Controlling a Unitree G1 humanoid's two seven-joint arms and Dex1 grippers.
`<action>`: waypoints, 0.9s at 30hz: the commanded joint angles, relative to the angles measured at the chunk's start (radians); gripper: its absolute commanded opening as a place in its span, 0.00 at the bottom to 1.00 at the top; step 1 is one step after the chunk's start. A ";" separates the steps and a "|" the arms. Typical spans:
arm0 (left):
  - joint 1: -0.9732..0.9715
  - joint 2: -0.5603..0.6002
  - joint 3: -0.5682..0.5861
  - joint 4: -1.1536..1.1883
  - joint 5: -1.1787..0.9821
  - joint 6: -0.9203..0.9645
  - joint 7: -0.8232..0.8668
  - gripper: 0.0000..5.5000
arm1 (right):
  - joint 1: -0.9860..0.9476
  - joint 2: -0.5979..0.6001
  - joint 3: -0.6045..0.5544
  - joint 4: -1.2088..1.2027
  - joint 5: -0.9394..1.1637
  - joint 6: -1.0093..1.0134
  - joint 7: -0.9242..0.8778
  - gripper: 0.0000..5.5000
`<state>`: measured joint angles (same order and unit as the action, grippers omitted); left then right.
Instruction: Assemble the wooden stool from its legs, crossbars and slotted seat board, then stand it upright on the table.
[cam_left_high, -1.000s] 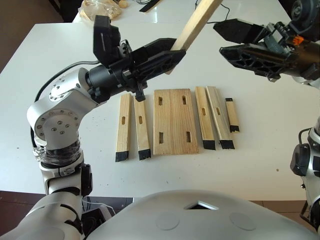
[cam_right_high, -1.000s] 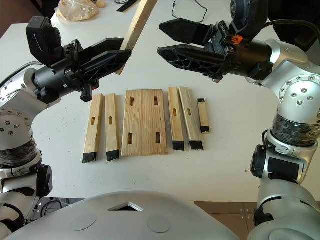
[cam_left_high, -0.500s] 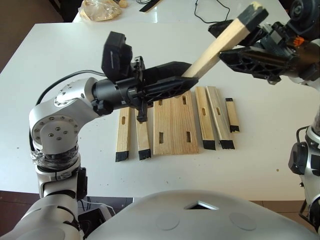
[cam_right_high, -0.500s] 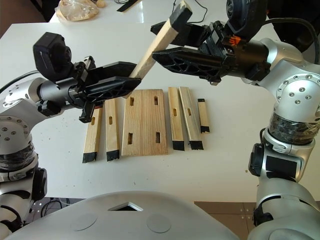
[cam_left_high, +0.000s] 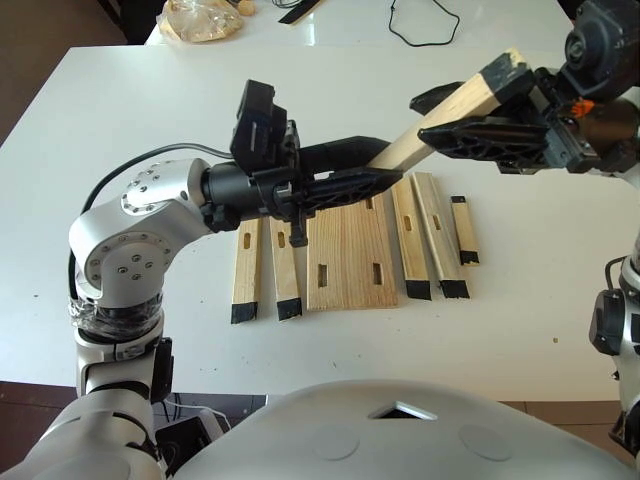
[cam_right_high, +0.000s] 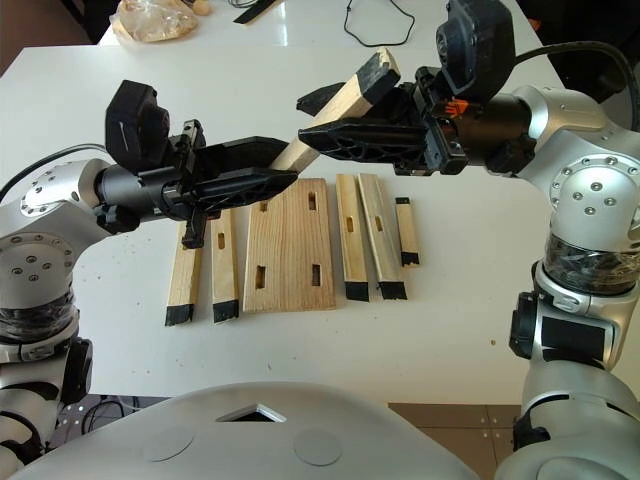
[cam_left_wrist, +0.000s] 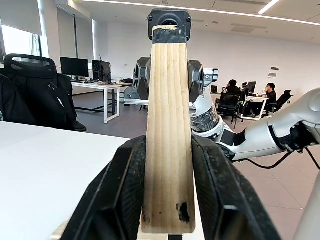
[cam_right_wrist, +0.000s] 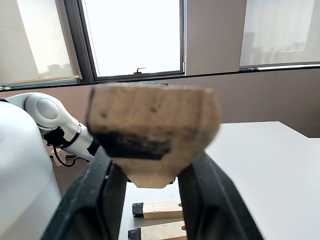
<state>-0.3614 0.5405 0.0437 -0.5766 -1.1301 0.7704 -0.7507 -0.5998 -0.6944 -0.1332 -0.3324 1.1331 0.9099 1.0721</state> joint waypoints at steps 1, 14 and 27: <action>0.010 -0.003 0.014 0.014 0.031 -0.030 0.012 0.23 | 0.015 -0.039 0.039 0.002 -0.080 -0.034 0.041 0.24; 0.210 0.125 -0.251 0.193 0.597 -0.246 -0.071 0.59 | 0.036 -0.096 0.182 0.326 -0.532 -0.392 0.197 0.24; 0.327 0.056 -0.218 0.080 0.631 -0.256 0.018 0.62 | 0.102 -0.159 0.279 0.562 -0.882 -0.934 0.396 0.24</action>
<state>-0.0422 0.6081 -0.1695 -0.4645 -0.5112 0.5078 -0.7479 -0.5198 -0.8484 0.1314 0.2176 0.2902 0.0377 1.4596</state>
